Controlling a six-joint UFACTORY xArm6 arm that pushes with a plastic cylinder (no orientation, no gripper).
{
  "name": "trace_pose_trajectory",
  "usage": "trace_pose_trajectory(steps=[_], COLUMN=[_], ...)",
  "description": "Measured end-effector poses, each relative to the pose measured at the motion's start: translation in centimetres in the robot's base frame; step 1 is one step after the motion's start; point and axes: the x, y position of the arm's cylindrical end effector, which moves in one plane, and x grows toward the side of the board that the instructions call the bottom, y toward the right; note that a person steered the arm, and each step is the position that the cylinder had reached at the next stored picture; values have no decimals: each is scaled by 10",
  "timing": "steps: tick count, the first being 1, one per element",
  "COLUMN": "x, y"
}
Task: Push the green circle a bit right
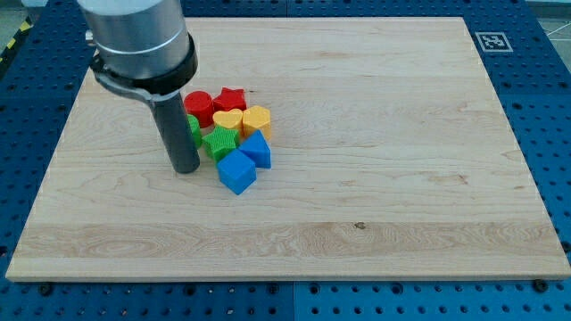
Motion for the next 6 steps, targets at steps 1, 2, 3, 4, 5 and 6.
trace_pose_trajectory(steps=[1,2,3,4,5,6], x=[18,-12,-32,-32,-32,-32], y=[-25,-39,-41,-41,-31,-13])
